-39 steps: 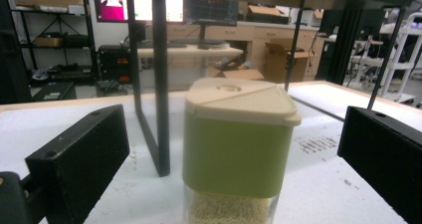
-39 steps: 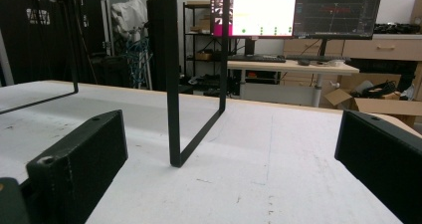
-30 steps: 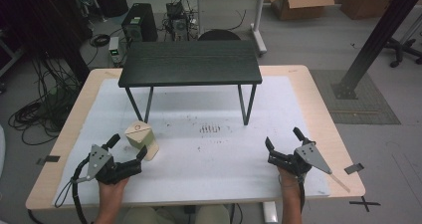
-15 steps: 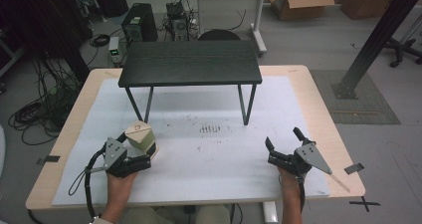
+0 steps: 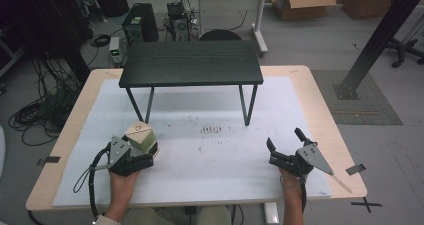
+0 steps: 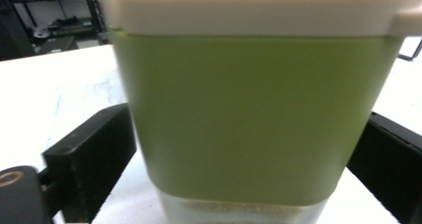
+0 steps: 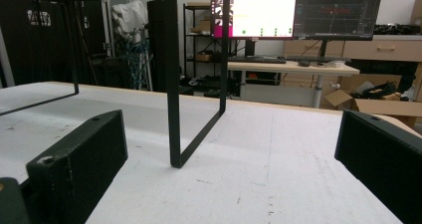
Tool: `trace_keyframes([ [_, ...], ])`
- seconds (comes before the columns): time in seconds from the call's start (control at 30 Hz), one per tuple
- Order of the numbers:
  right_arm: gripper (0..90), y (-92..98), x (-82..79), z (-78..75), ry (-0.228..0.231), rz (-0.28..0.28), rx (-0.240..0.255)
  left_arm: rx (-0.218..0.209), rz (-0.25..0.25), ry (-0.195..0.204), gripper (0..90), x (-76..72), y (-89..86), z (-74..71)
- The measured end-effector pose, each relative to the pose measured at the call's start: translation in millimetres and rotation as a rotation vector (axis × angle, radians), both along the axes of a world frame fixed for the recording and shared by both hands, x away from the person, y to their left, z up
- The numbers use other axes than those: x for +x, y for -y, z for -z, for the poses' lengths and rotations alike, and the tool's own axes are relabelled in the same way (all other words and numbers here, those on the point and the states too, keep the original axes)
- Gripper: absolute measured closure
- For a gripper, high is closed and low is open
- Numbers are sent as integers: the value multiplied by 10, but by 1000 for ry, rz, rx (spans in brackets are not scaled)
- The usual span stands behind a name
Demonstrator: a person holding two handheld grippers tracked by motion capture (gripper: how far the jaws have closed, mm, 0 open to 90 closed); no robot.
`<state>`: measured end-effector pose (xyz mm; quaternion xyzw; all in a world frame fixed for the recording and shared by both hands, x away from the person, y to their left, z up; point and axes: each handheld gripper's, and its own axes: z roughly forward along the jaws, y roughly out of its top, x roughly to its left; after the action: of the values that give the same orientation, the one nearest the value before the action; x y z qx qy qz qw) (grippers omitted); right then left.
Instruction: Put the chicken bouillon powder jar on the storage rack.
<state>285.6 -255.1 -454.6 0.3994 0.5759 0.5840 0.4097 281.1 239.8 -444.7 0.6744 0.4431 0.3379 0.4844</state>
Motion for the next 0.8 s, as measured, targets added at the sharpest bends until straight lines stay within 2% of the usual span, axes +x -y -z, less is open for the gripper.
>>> trace_keyframes([
  [0.27,0,1,-1,0,1,0,1,-4,7,-14,117,15,-2,0],
  [0.43,0,1,-2,0,1,0,1,9,2,-3,174,4,10,3],
  [0.67,0,2,-2,0,1,0,1,6,-2,-4,232,4,12,4],
  [0.8,0,3,-4,1,3,0,2,26,-11,-3,249,2,31,4],
])
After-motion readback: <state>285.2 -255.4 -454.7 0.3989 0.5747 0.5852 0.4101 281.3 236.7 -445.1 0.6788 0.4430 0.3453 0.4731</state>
